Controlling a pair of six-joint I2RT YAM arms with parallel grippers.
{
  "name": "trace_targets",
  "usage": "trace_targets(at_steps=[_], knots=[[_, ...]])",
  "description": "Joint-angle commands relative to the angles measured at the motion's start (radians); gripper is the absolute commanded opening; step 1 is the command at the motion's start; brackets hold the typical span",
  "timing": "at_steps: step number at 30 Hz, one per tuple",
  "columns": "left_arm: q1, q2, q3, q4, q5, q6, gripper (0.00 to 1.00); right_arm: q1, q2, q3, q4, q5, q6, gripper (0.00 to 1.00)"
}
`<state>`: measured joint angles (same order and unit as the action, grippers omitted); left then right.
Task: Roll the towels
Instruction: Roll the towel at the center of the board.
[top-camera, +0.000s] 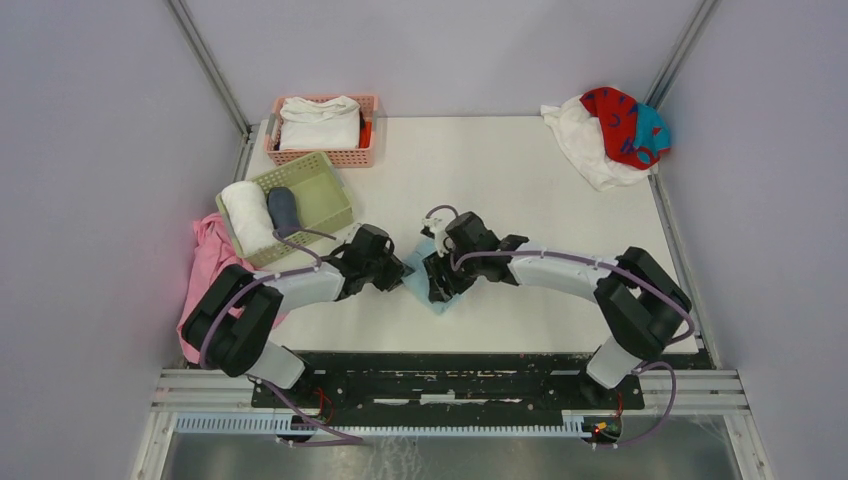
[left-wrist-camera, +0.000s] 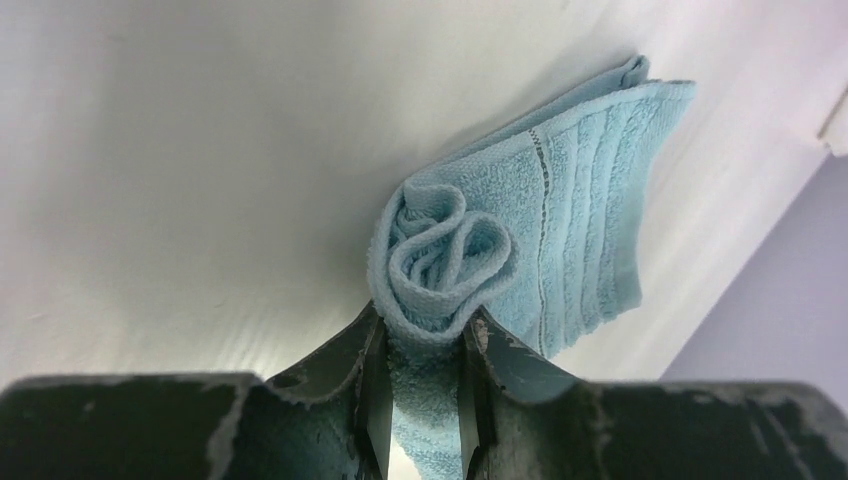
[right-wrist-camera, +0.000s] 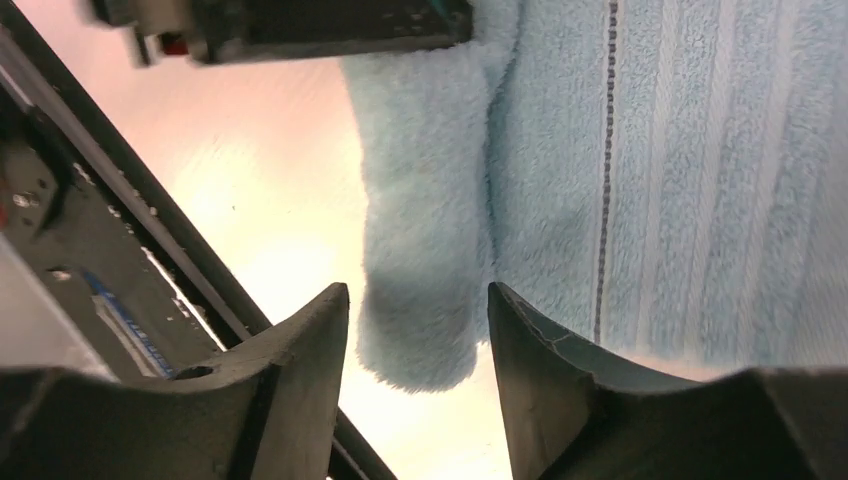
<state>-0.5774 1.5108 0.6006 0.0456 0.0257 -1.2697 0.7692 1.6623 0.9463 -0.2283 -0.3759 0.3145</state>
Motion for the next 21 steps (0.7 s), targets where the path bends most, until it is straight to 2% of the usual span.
trace_targets(at_steps=[1,8,14,21], knots=[[0.016,-0.041,-0.020,-0.258,-0.196,-0.029,0.24,0.145,-0.096,0.044,-0.004,0.343,-0.128,0.63],[0.021,-0.081,-0.043,-0.284,-0.216,-0.073,0.25,0.295,-0.085,0.034,0.141,0.569,-0.255,0.65],[0.020,-0.079,-0.040,-0.273,-0.207,-0.078,0.25,0.333,0.021,0.042,0.183,0.591,-0.309,0.65],[0.036,-0.066,-0.060,-0.250,-0.185,-0.089,0.25,0.344,0.088,0.013,0.127,0.581,-0.303,0.61]])
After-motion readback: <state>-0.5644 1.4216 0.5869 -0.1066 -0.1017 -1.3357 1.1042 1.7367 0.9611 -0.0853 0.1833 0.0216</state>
